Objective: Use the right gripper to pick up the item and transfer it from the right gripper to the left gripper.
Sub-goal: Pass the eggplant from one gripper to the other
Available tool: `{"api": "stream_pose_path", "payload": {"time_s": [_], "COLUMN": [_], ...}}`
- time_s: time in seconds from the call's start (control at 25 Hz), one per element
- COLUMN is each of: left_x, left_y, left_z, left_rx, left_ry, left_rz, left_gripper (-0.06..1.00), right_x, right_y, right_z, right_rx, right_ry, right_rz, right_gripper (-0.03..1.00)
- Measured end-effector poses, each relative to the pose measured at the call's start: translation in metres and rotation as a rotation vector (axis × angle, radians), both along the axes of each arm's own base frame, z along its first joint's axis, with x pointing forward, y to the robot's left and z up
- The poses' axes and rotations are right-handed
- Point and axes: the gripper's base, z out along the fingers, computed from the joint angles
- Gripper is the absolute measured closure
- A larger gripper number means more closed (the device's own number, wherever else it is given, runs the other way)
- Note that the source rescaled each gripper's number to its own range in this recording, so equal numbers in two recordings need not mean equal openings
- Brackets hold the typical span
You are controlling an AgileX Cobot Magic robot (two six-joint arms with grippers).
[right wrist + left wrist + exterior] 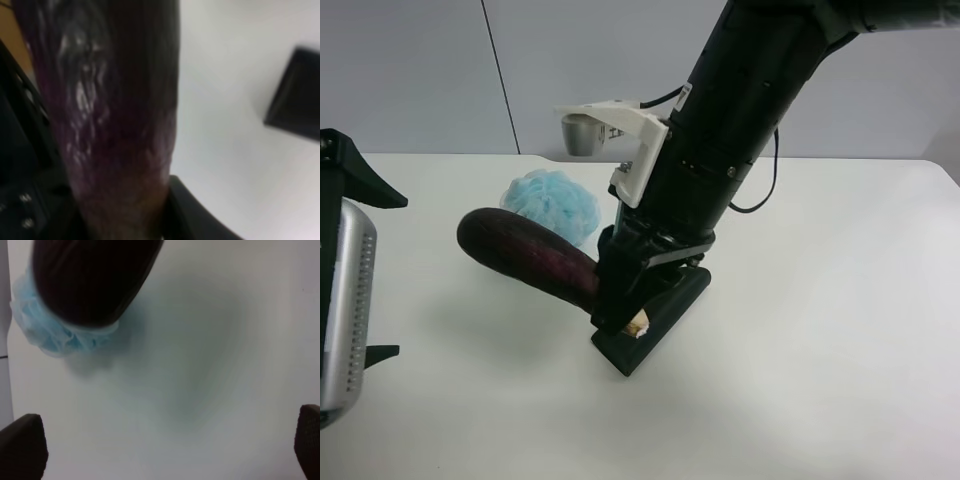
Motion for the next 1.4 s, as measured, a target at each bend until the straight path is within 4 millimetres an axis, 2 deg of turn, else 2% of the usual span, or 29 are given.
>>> {"api": "stream_pose_path", "payload": {"time_s": [0.28,0.72,1.0,1.08,1.16,1.24,1.28,1.32,1.4], "left_x": [0.004,0.013,0.014,0.014,0.014,0.014,0.014,0.014,0.014], "left_y": [-0.015,-0.039,-0.041,-0.041,-0.041,-0.041,-0.041,-0.041,-0.041], "left_z": [0.000,-0.004,-0.003,-0.003,-0.003,-0.003,-0.003,-0.004,-0.004], "left_rx": [0.020,0.026,0.010,0.008,0.009,0.009,0.010,0.016,0.018], "left_ry": [-0.098,-0.214,-0.228,-0.227,-0.228,-0.228,-0.228,-0.228,-0.228], "left_rz": [-0.093,-0.210,-0.229,-0.226,-0.227,-0.227,-0.226,-0.224,-0.225], "left_gripper": [-0.06,-0.06,-0.05,0.04,0.26,0.61,0.87,0.94,0.93], "right_x": [0.008,0.006,0.006,0.006,0.006,0.006,0.006,0.006,0.006], "right_y": [0.014,0.016,0.017,0.017,0.017,0.017,0.017,0.017,0.017], "right_z": [-0.001,0.001,0.002,0.002,0.002,0.002,0.002,0.002,0.003], "right_rx": [0.055,0.088,0.104,0.105,0.105,0.105,0.105,0.105,0.106], "right_ry": [0.042,0.066,0.068,0.069,0.069,0.069,0.069,0.069,0.069], "right_rz": [-0.004,-0.011,-0.003,-0.003,-0.003,-0.003,-0.003,-0.003,-0.003], "right_gripper": [0.97,0.97,0.97,0.97,0.97,0.97,0.97,0.97,0.97]}}
